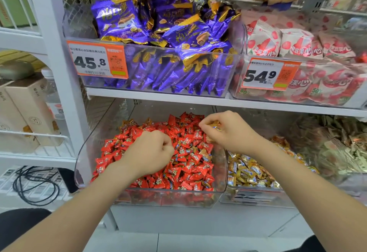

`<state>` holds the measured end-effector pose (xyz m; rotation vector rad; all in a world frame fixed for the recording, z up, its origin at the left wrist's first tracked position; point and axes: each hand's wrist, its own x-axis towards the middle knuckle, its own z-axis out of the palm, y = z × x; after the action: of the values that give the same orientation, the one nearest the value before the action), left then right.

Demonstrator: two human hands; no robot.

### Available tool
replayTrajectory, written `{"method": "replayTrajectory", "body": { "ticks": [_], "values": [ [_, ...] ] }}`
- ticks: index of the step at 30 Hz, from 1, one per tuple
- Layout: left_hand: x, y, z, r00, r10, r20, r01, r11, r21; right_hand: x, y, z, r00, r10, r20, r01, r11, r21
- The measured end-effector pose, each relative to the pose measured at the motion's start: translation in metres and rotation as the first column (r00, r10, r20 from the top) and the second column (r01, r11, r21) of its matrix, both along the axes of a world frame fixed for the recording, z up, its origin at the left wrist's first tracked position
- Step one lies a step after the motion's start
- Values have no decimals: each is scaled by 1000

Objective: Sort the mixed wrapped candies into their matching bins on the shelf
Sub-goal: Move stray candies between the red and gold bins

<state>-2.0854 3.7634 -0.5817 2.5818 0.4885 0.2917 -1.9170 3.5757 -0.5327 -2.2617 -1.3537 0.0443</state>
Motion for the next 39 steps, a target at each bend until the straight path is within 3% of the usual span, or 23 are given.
{"method": "replayTrajectory", "body": {
  "ticks": [3, 8, 12, 16, 21, 25, 28, 29, 30, 32, 34, 36, 39],
  "values": [
    [13, -16, -2, 999, 14, 49, -14, 1000, 9, 0, -19, 3, 969, -74, -237, 98, 991, 90],
    [45, -48, -6, 996, -24, 83, 13, 991, 130, 7, -45, -1, 816, -214, -537, 343, 927, 152],
    [65, -64, -16, 999, 35, 12, -37, 985, 166, 14, -60, -9, 805, -265, -530, 357, 931, 77],
    [67, -74, -17, 1000, 23, -19, -21, 995, 102, 17, -67, -13, 807, -287, -516, 355, 934, 36],
    [47, -65, 8, 967, -1, 254, 34, 992, -125, 9, -67, -8, 949, -121, -290, 152, 984, 88],
    [24, -81, 34, 901, -67, 428, 200, 941, -272, -11, -63, 5, 873, 28, -487, 45, 989, 138],
    [18, -94, 38, 893, -93, 441, 226, 939, -261, -16, -73, 8, 725, 9, -688, 99, 988, 117],
    [20, -100, 39, 891, -90, 444, 214, 947, -239, -14, -77, 10, 718, -18, -696, 106, 991, 84],
    [22, -107, 40, 888, -87, 451, 201, 956, -212, -9, -84, 10, 761, -71, -644, 120, 992, 34],
    [29, -129, 46, 882, -105, 460, 196, 968, -154, 5, -98, 8, 894, -206, -397, 190, 979, -79],
    [45, -155, 47, 897, -148, 416, 222, 966, -135, 25, -114, -1, 932, -332, -147, 312, 939, -143],
    [69, -177, 44, 932, -167, 322, 224, 963, -147, 44, -128, -13, 910, -404, -96, 391, 912, -126],
    [114, -198, 31, 974, -138, 180, 173, 965, -197, 61, -143, -23, 873, -444, -202, 449, 893, -20]
  ]
}}
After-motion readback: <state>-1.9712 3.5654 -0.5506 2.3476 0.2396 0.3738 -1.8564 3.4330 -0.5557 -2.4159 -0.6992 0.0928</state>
